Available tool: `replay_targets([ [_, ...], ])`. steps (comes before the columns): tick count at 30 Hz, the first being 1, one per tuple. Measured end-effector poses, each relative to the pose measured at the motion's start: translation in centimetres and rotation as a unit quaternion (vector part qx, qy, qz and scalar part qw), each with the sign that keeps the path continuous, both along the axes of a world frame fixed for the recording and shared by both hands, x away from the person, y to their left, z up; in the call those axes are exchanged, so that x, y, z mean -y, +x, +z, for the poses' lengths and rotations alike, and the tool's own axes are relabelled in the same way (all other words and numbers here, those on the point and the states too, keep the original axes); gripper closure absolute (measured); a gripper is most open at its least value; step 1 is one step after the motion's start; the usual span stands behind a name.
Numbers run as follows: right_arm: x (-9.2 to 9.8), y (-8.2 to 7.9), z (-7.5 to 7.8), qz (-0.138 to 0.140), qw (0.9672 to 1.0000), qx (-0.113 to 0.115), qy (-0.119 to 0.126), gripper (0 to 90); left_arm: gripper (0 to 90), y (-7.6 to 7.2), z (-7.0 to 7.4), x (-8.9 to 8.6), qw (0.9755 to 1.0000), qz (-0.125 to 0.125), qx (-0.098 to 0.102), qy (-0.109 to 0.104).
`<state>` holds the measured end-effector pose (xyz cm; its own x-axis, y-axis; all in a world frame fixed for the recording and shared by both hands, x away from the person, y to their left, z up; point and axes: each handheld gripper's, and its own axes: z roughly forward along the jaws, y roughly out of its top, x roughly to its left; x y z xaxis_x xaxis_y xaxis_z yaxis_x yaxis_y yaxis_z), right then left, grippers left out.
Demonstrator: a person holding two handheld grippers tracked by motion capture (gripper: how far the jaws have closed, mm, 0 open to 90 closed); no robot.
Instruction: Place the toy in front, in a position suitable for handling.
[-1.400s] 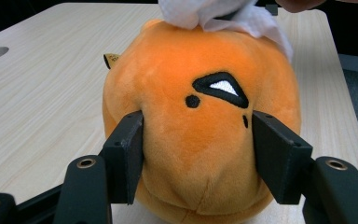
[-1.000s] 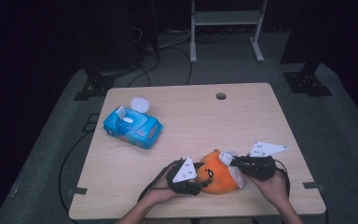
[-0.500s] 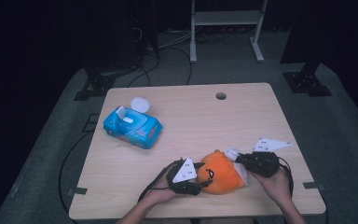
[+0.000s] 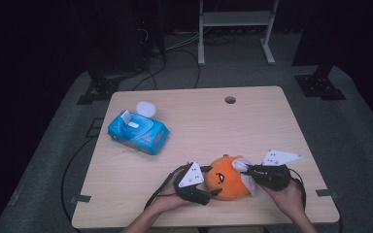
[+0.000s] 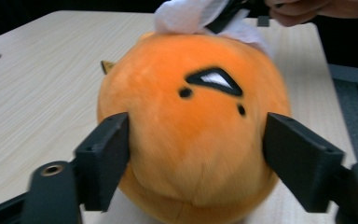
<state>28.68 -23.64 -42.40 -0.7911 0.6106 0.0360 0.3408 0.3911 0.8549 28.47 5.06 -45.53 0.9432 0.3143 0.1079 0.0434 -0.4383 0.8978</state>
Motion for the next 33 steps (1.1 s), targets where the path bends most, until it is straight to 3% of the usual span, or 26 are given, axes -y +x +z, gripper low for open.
replay_targets([
  [1, 0.1, 0.0, 0.0, -0.002, 1.0, -0.004, 0.001, 85.6, 24.2, 0.0, 0.0, 0.0, 1.0, 0.002, 0.002, 0.001],
  [2, 0.0, -0.2, 0.1, -0.008, 1.0, -0.002, 0.006, 85.7, 33.5, 0.0, 0.1, 0.1, 0.9999, 0.008, 0.006, 0.004],
  [3, 0.0, -0.2, 0.1, -0.008, 1.0, -0.002, 0.006, 85.7, 33.5, 0.0, 0.2, 0.2, 0.9998, 0.018, 0.007, 0.004],
  [6, -1.1, -1.4, 1.1, 0.01, 0.9994, 0.032, 0.012, 85.8, 40.4, 0.1, 0.4, 0.5, 0.9992, 0.04, -0.002, -0.005],
  [9, -2.2, -2.1, 1.3, 0.035, 0.9984, 0.045, 0.006, 85.8, 43.5, 0.3, 0.6, 0.4, 0.9987, 0.047, -0.01, -0.016],
  [11, -2.1, -2.0, 1.2, 0.033, 0.9985, 0.044, 0.0, 85.8, 44.1, 0.5, 0.6, 0.2, 0.9985, 0.045, -0.021, -0.023],
  [13, -1.4, -1.5, 0.9, 0.019, 0.9992, 0.034, -0.005, 85.9, 40.7, 0.5, 0.6, 0.1, 0.9985, 0.042, -0.021, -0.028],
  [15, -0.5, -1.0, 0.6, 0.007, 0.9999, 0.014, 0.004, 85.8, 24.3, 0.4, 0.6, 0.2, 0.998, 0.045, -0.02, -0.04],
  [18, -0.4, -1.1, 0.8, 0.004, 0.9997, 0.022, 0.004, 85.8, 20.6, 0.5, 0.4, 0.5, 0.9984, 0.043, -0.018, -0.033],
  [21, -1.2, -1.9, 1.6, 0.013, 0.9984, 0.054, 0.007, 85.8, 32.8, 0.3, 0.3, 0.5, 0.9989, 0.04, -0.005, -0.024],
  [22, -2.1, -2.5, 2.0, 0.036, 0.997, 0.067, 0.017, 85.8, 39.0, 0.3, 0.3, 0.6, 0.9987, 0.044, -0.005, -0.024],
  [25, -3.2, -2.9, 2.0, 0.059, 0.9957, 0.068, 0.021, 85.8, 43.4, 0.3, 0.5, 0.8, 0.9985, 0.048, -0.001, -0.028],
  [27, -4.0, -2.8, 1.6, 0.072, 0.9954, 0.064, 0.002, 85.8, 47.2, 0.2, 0.7, 0.7, 0.9986, 0.047, -0.001, -0.025],
  [30, -3.6, -2.3, 0.9, 0.07, 0.9962, 0.051, -0.008, 85.9, 49.7, 0.4, 0.8, 0.2, 0.998, 0.052, -0.014, -0.032],
  [33, -2.5, -2.0, 1.2, 0.041, 0.9974, 0.057, -0.014, 85.9, 49.7, 0.9, 0.8, -0.3, 0.9966, 0.06, -0.03, -0.047],
])
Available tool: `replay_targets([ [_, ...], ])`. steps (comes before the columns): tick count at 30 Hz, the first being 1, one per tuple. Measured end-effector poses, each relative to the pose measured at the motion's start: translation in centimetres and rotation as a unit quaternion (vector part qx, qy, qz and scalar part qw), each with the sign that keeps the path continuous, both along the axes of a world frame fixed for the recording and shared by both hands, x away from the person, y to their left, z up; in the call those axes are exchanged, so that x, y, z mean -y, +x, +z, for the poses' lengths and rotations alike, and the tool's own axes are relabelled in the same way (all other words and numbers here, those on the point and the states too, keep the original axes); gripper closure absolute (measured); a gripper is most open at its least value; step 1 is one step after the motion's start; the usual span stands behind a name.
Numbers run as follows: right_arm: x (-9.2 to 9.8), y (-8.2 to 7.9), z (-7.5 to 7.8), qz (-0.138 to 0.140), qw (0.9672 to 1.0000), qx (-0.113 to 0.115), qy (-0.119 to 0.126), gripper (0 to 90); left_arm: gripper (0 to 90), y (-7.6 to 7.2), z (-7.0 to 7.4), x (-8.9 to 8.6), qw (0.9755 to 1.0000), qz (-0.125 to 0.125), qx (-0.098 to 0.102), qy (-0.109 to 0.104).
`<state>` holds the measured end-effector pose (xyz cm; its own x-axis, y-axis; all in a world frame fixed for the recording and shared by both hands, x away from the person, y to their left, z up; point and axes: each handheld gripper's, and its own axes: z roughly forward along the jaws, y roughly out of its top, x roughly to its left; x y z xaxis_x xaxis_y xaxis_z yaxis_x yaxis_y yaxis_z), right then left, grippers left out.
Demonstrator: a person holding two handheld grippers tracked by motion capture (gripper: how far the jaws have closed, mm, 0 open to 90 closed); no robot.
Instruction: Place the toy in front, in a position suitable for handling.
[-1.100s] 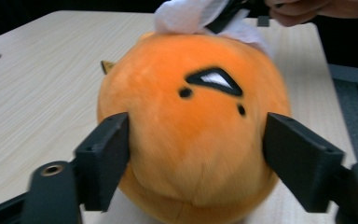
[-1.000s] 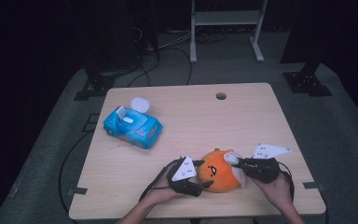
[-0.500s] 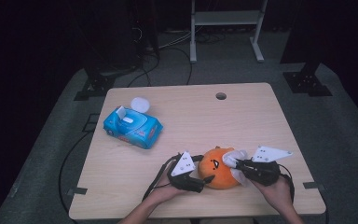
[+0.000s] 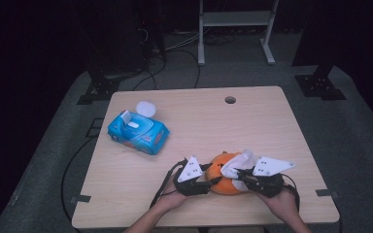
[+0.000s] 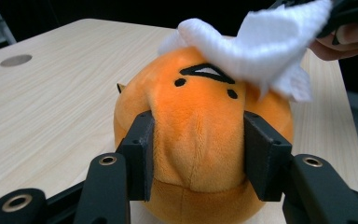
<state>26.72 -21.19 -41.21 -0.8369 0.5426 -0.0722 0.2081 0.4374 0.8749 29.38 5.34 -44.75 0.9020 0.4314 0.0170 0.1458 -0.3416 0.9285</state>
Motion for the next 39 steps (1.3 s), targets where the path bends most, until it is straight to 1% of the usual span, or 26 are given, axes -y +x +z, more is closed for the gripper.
replay_targets([
  [1, 0.3, 0.0, 0.1, -0.004, 1.0, -0.001, 0.006, 85.8, 49.6, 0.1, 0.0, -0.1, 1.0, 0.0, -0.005, -0.004],
  [2, 0.4, -0.3, 0.2, 0.005, 0.9998, -0.001, 0.017, 85.7, 49.6, 0.3, 0.0, -0.2, 0.9999, 0.001, -0.01, -0.006],
  [3, 0.4, -0.3, 0.2, 0.005, 0.9998, -0.001, 0.017, 85.7, 49.6, 0.3, 0.1, -0.2, 0.9999, 0.0, -0.012, -0.007],
  [5, -0.2, -0.7, 0.2, 0.027, 0.9994, 0.003, 0.023, 85.6, 49.7, 0.5, 0.2, -0.3, 0.9998, 0.002, -0.019, -0.011],
  [7, -0.8, -0.7, -0.1, 0.034, 0.9994, 0.001, 0.003, 85.6, 49.9, 0.7, 0.4, -0.6, 0.9995, 0.002, -0.028, -0.017],
  [8, -0.7, -0.2, -0.4, 0.031, 0.9995, -0.008, -0.008, 85.8, 50.1, 0.8, 0.5, -0.8, 0.9995, 0.002, -0.027, -0.016],
  [10, -0.5, 0.0, -0.4, 0.023, 0.9996, -0.009, -0.009, 85.8, 50.2, 0.9, 0.7, -1.2, 0.9992, -0.002, -0.035, -0.018],
  [11, 0.4, 0.3, 0.0, 0.003, 0.9998, -0.011, 0.017, 85.7, 50.3, 1.0, 1.0, -1.6, 0.9992, -0.009, -0.034, -0.017],
  [12, 0.7, 0.3, 0.2, 0.002, 0.9994, -0.009, 0.033, 85.7, 50.3, 1.0, 1.1, -1.7, 0.9991, -0.014, -0.034, -0.018],
  [13, 0.7, 0.3, 0.2, 0.002, 0.9994, -0.009, 0.033, 85.7, 50.2, 1.0, 1.1, -1.7, 0.9991, -0.014, -0.034, -0.018],
  [14, 0.6, 0.4, 0.8, 0.002, 0.9989, -0.002, 0.046, 85.7, 50.1, 1.0, 1.2, -1.8, 0.9992, -0.017, -0.032, -0.017],
  [16, 0.5, 0.5, 0.8, 0.001, 0.9991, -0.002, 0.041, 85.7, 50.0, 0.9, 1.2, -1.7, 0.9992, -0.021, -0.03, -0.013],
  [17, 0.2, 0.8, 0.5, 0.0, 0.9995, -0.008, 0.03, 85.6, 48.9, 0.9, 1.2, -1.6, 0.9993, -0.022, -0.028, -0.009],
  [18, 0.1, 1.1, 0.0, -0.003, 0.9997, -0.016, 0.017, 85.6, 45.8, 0.9, 1.1, -1.6, 0.9994, -0.022, -0.027, -0.004],
  [20, 0.0, 1.5, -0.9, -0.002, 0.9995, -0.033, -0.002, 85.6, 34.3, 0.8, 0.9, -1.4, 0.9997, -0.016, -0.021, -0.001],
  [21, 0.3, 1.7, -1.1, -0.003, 0.9988, -0.049, 0.007, 85.5, 25.8, 0.8, 0.9, -1.4, 0.9995, -0.014, -0.026, -0.003],
  [24, 0.6, 1.7, -1.1, -0.006, 0.9988, -0.049, 0.003, 85.5, 24.2, 0.7, 0.9, -1.3, 0.9996, -0.013, -0.026, 0.002],
  [26, 0.9, 1.8, -1.1, -0.009, 0.9983, -0.057, 0.003, 85.5, 25.1, 0.7, 0.9, -1.3, 0.9994, -0.015, -0.032, 0.003],
  [28, 0.7, 1.6, -0.9, -0.011, 0.9987, -0.05, 0.004, 85.6, 38.9, 0.6, 0.9, -1.3, 0.9995, -0.019, -0.021, 0.012],
  [29, 0.7, 1.6, -0.9, -0.011, 0.9987, -0.05, 0.004, 85.6, 38.9, 0.6, 0.9, -1.2, 0.9996, -0.016, -0.018, 0.013],
  [30, 0.5, 1.2, -0.4, -0.007, 0.9994, -0.034, 0.008, 85.6, 40.8, 0.5, 1.0, -1.0, 0.9997, -0.017, -0.015, 0.012],
  [31, 0.0, 0.8, 0.3, 0.005, 0.9996, -0.018, 0.021, 85.7, 42.3, 0.4, 1.0, -0.8, 0.9997, -0.018, -0.008, 0.013],
  [34, -1.6, 0.0, 1.3, 0.033, 0.9985, -0.002, 0.043, 85.7, 43.5, -0.3, 1.3, 0.1, 0.9991, -0.036, 0.018, 0.017],
  [37, -2.5, 0.2, 0.9, 0.035, 0.9993, 0.002, 0.014, 85.7, 43.9, -0.8, 1.3, 0.4, 0.9981, -0.042, 0.031, 0.033],
  [38, -2.2, 0.4, 0.6, 0.034, 0.9991, -0.009, 0.022, 85.8, 44.0, -0.8, 1.2, 0.3, 0.9981, -0.041, 0.031, 0.035],
  [39, -1.7, 0.7, 0.5, 0.022, 0.9993, -0.013, 0.026, 85.8, 44.0, -0.7, 1.1, 0.1, 0.9982, -0.041, 0.028, 0.033],
])
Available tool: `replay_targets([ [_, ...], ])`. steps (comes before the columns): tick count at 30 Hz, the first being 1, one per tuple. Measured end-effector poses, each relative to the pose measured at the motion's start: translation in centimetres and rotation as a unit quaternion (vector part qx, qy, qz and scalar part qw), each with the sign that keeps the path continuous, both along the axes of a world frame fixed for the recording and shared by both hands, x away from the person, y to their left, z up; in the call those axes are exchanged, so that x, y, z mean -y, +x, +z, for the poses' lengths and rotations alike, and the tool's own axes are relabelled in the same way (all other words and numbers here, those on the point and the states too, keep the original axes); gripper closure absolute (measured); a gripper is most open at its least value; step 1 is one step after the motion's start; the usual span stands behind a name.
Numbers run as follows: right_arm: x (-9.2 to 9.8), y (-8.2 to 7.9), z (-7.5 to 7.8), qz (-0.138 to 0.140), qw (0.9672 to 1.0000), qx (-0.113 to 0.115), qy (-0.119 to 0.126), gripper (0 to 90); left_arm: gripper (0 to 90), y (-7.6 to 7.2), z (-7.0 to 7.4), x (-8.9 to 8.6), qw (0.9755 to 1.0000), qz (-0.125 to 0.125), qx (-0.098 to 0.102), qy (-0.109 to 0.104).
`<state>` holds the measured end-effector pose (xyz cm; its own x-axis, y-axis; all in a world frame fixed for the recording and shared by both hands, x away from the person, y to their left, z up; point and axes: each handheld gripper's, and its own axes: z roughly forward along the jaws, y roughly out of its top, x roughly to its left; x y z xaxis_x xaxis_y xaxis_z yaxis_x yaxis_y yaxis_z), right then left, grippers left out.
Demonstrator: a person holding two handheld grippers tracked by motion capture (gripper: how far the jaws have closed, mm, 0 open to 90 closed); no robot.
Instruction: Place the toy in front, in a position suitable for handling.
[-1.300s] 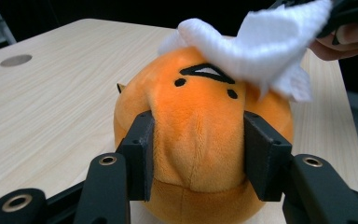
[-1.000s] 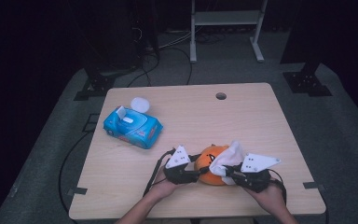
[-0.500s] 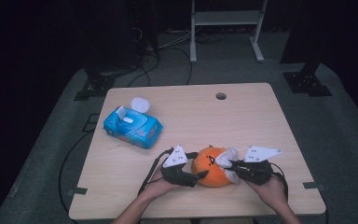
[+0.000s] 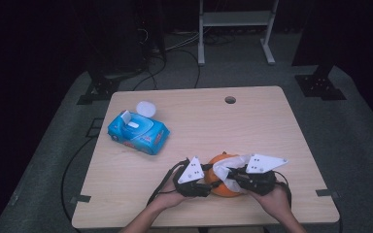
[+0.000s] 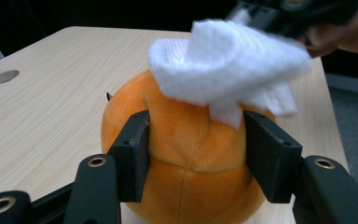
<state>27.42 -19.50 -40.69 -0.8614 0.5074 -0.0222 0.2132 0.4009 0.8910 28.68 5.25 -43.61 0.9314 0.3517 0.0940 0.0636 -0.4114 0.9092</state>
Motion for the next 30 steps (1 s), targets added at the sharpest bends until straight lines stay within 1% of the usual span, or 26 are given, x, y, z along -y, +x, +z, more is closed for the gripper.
replay_targets([
  [1, 0.5, 0.2, 0.1, -0.016, 0.9998, 0.005, -0.006, 85.8, 44.0, 0.1, 0.0, -0.1, 1.0, 0.0, -0.002, -0.001],
  [2, 1.0, 0.5, 0.1, -0.028, 0.9996, 0.002, -0.004, 85.7, 44.0, 0.1, -0.1, -0.2, 1.0, 0.001, -0.005, -0.003],
  [3, 2.4, 1.2, -0.3, -0.048, 0.9987, -0.018, 0.002, 85.6, 42.6, 0.2, -0.1, -0.3, 1.0, 0.002, -0.009, -0.004],
  [4, 2.4, 1.2, -0.3, -0.048, 0.9987, -0.018, 0.002, 85.6, 42.6, 0.3, 0.0, -0.4, 0.9999, 0.005, -0.013, -0.006],
  [5, 2.7, 1.4, -0.5, -0.052, 0.9982, -0.029, 0.005, 85.6, 39.6, 0.6, 0.1, -0.5, 0.9993, 0.017, -0.028, -0.016],
  [6, 3.1, 1.6, -1.3, -0.053, 0.9975, -0.045, 0.006, 85.6, 30.9, 1.0, 0.1, -0.7, 0.9982, 0.028, -0.045, -0.03],
  [8, 2.9, 1.3, -1.5, -0.045, 0.9977, -0.051, 0.003, 85.6, 25.1, 1.5, 0.2, -1.1, 0.996, 0.044, -0.066, -0.04],
  [9, 2.9, 1.3, -1.5, -0.045, 0.9977, -0.051, 0.003, 85.6, 25.1, 1.7, 0.1, -1.3, 0.9952, 0.049, -0.075, -0.04],
  [10, 2.6, 1.1, -1.6, -0.039, 0.9977, -0.055, 0.002, 85.6, 24.7, 1.9, -0.1, -1.4, 0.9942, 0.045, -0.089, -0.04],
  [11, 2.3, 0.9, -1.7, -0.034, 0.9977, -0.058, -0.003, 85.6, 26.6, 1.9, -0.3, -1.4, 0.9938, 0.036, -0.098, -0.039],
  [12, 1.9, 0.5, -1.7, -0.031, 0.9978, -0.057, -0.012, 85.6, 36.0, 1.8, -0.4, -1.4, 0.9947, 0.031, -0.092, -0.034],
  [13, 1.8, 0.4, -1.5, -0.032, 0.9981, -0.05, -0.014, 85.7, 38.4, 1.6, -0.4, -1.3, 0.9953, 0.029, -0.088, -0.03],
  [14, 1.8, 0.4, -1.5, -0.032, 0.9981, -0.05, -0.014, 85.7, 38.4, 1.4, -0.3, -1.2, 0.9963, 0.025, -0.078, -0.027],
  [15, 1.5, -0.3, -0.4, -0.03, 0.9995, -0.014, 0.003, 85.7, 42.7, 1.1, -0.1, -1.0, 0.9976, 0.017, -0.062, -0.025],
  [16, 1.5, -0.3, -0.4, -0.03, 0.9995, -0.014, 0.003, 85.7, 43.6, 1.1, -0.1, -1.0, 0.9976, 0.017, -0.062, -0.025],
  [17, 1.3, -0.4, 0.0, -0.027, 0.9996, -0.008, 0.011, 85.7, 43.6, 0.8, 0.0, -0.7, 0.9986, 0.009, -0.047, -0.022],
  [18, 0.1, -0.9, 0.7, -0.01, 0.9997, 0.015, 0.014, 85.6, 45.8, 0.6, 0.1, -0.5, 0.999, 0.002, -0.039, -0.02],
  [19, 0.1, -0.9, 0.7, -0.01, 0.9997, 0.015, 0.014, 85.6, 45.8, 0.4, 0.0, -0.4, 0.9993, -0.003, -0.034, -0.019],
  [20, -0.8, -0.9, 0.7, -0.003, 0.9997, 0.024, -0.007, 85.6, 46.0, 0.1, 0.1, -0.2, 0.9997, -0.008, -0.022, -0.01],
  [21, -0.8, -0.9, 0.7, -0.003, 0.9997, 0.024, -0.007, 85.6, 46.0, 0.1, 0.1, -0.2, 0.9997, -0.008, -0.022, -0.01],
  [22, -0.5, -0.3, 0.0, -0.007, 0.9998, 0.013, -0.015, 85.6, 46.1, 0.1, 0.0, -0.3, 0.9998, -0.006, -0.02, -0.008],
  [23, -0.5, -0.3, 0.0, -0.007, 0.9998, 0.013, -0.015, 85.6, 46.1, 0.2, 0.0, -0.4, 0.9998, -0.007, -0.019, -0.005],
  [24, 0.0, 0.0, -0.1, -0.012, 0.9999, 0.007, -0.009, 85.6, 46.1, 0.3, -0.1, -0.5, 0.9997, -0.004, -0.024, -0.009],
  [26, 1.4, 0.7, -0.4, -0.036, 0.9993, -0.005, -0.009, 85.6, 44.1, 0.7, -0.2, -0.8, 0.9991, 0.001, -0.039, -0.016],
  [28, 2.2, 0.9, -0.8, -0.044, 0.9987, -0.027, -0.003, 85.6, 35.0, 1.3, -0.1, -1.1, 0.9969, 0.014, -0.068, -0.037],
  [30, 2.3, 0.7, -1.2, -0.035, 0.9985, -0.042, -0.001, 85.7, 25.8, 1.7, 0.0, -1.3, 0.9943, 0.029, -0.092, -0.046],
])
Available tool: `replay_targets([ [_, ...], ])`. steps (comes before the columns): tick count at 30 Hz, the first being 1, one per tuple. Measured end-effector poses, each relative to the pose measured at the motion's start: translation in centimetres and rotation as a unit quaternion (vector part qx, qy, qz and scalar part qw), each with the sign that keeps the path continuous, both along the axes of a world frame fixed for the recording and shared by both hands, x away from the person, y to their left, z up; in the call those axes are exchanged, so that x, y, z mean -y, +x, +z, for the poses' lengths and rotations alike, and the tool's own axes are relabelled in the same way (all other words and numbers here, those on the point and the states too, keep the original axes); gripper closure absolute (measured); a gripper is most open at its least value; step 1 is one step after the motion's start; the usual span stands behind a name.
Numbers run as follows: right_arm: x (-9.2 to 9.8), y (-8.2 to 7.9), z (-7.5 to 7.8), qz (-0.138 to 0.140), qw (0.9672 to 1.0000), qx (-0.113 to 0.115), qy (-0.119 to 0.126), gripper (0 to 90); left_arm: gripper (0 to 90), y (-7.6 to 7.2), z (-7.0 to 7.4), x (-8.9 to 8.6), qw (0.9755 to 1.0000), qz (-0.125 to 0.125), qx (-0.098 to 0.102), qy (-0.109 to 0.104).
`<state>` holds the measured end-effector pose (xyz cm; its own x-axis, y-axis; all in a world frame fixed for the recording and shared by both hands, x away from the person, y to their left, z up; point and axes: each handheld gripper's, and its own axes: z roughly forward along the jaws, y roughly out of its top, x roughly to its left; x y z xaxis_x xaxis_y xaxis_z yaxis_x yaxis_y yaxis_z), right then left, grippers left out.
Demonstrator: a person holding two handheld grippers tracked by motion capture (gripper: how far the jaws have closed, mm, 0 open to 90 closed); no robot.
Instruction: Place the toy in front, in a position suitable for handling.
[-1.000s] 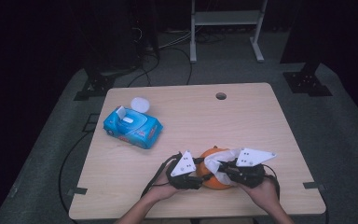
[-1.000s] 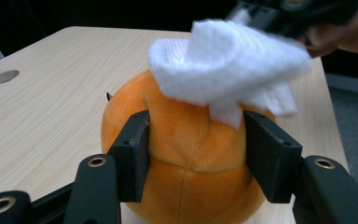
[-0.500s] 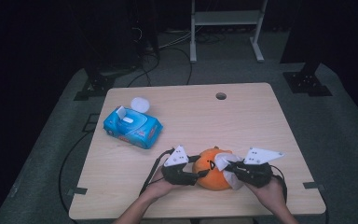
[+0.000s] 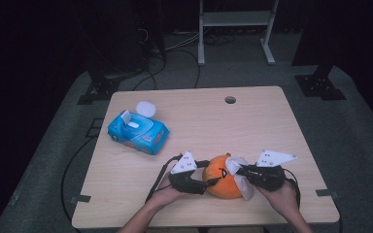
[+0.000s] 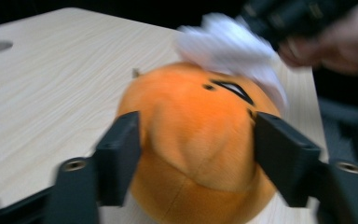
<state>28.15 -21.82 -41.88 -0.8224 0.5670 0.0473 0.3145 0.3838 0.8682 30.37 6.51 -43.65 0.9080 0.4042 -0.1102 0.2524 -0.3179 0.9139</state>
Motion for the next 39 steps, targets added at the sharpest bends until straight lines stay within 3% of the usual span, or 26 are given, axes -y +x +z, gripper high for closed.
replay_targets([
  [2, -0.3, -0.4, 0.1, 0.014, 0.9999, -0.005, 0.003, 85.7, 25.5, 0.1, -0.2, 0.0, 0.9999, -0.006, -0.009, 0.006],
  [3, -0.9, -0.9, 0.6, 0.027, 0.9996, 0.003, 0.003, 85.7, 35.5, 0.0, -0.4, 0.0, 0.9999, -0.012, -0.006, 0.004],
  [4, -0.9, -0.9, 0.6, 0.027, 0.9996, 0.003, 0.003, 85.7, 35.5, -0.1, -0.4, 0.1, 0.9999, -0.015, -0.002, 0.007],
  [6, -2.1, -1.2, 1.4, 0.046, 0.9985, 0.017, 0.022, 85.8, 44.1, -0.6, 0.0, 0.4, 0.9992, -0.026, 0.025, 0.017],
  [7, -2.3, -1.2, 1.5, 0.048, 0.9984, 0.021, 0.022, 85.8, 45.1, -1.1, 0.2, 0.8, 0.9977, -0.037, 0.051, 0.026],
  [8, -2.3, -1.2, 1.5, 0.048, 0.9984, 0.021, 0.022, 85.8, 46.3, -1.1, 0.2, 0.8, 0.9977, -0.037, 0.051, 0.026],
  [10, -2.8, -1.0, 1.6, 0.049, 0.9984, 0.027, 0.009, 85.8, 47.3, -1.6, 0.2, 0.9, 0.9955, -0.043, 0.073, 0.041],
  [15, -2.0, -0.7, 1.2, 0.051, 0.9986, 0.014, -0.006, 84.8, 47.6, -1.3, -0.2, 0.6, 0.9966, -0.042, 0.063, 0.034],
  [18, -2.2, -0.9, 1.2, 0.071, 0.9974, 0.008, -0.012, 68.0, 46.4, -1.2, -0.2, 0.6, 0.9967, -0.037, 0.063, 0.035],
  [23, -1.6, -1.3, 1.9, 0.082, 0.9966, 0.01, 0.006, 57.8, 45.7, -1.1, -0.3, 0.3, 0.9972, -0.032, 0.058, 0.035],
  [28, -0.5, -0.5, 1.9, 0.053, 0.9983, 0.003, 0.025, 49.4, 46.5, -1.1, -0.3, 0.4, 0.9964, -0.045, 0.064, 0.033],
  [31, -1.3, 0.0, 1.3, 0.045, 0.9989, -0.005, 0.01, 45.5, 47.0, -1.3, -0.2, 0.5, 0.9953, -0.054, 0.073, 0.034],
  [32, -1.4, 0.2, 1.1, 0.044, 0.9989, -0.009, 0.012, 46.0, 47.1, -1.4, -0.2, 0.5, 0.9948, -0.056, 0.077, 0.037],
  [33, -1.8, 0.2, 0.7, 0.043, 0.999, -0.011, 0.009, 56.8, 47.1, -1.4, -0.2, 0.5, 0.9946, -0.056, 0.078, 0.04],
  [35, -1.8, 0.2, 0.6, 0.044, 0.999, -0.008, 0.008, 62.0, 47.0, -1.4, -0.3, 0.4, 0.9947, -0.056, 0.077, 0.04],
  [36, -1.4, 0.3, 0.6, 0.048, 0.9986, -0.018, 0.014, 78.0, 46.6, -1.4, -0.3, 0.4, 0.9948, -0.055, 0.076, 0.042],
  [39, -0.6, 0.5, 0.6, 0.048, 0.9978, -0.034, 0.029, 83.9, 46.5, -1.3, -0.3, 0.3, 0.9949, -0.051, 0.076, 0.042],
])
